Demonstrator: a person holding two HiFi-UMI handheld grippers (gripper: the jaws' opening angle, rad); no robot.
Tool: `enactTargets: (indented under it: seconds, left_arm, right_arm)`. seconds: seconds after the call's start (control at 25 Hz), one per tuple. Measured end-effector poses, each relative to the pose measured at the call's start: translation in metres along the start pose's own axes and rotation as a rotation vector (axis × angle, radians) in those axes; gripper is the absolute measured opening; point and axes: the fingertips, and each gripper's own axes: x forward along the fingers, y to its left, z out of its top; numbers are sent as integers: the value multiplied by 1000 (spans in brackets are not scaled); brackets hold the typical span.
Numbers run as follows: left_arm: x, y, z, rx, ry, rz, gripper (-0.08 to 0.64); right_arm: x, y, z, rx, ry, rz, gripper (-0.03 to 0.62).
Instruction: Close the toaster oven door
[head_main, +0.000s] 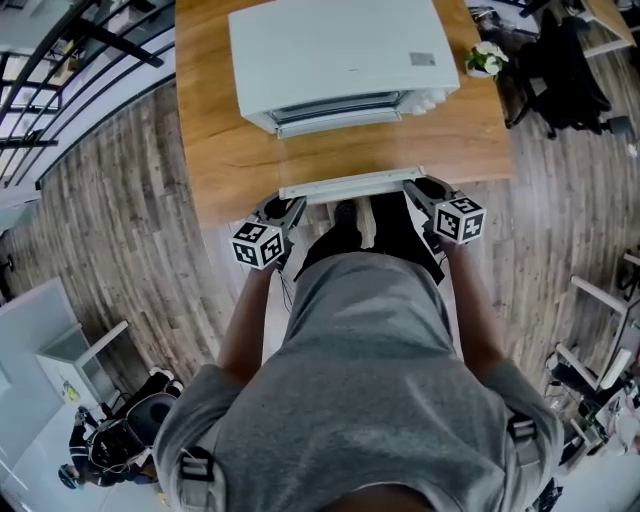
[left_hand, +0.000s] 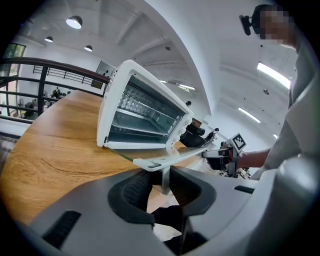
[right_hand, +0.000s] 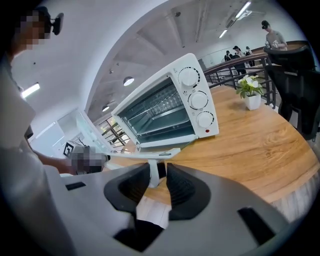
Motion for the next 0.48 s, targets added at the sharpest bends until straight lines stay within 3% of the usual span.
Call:
enactTargets:
  seconds: [0.48]
  left_arm:
    - [-6, 0, 25, -80, -99, 11, 117]
  right_arm:
    - [-4, 6, 23, 62, -14, 51, 115]
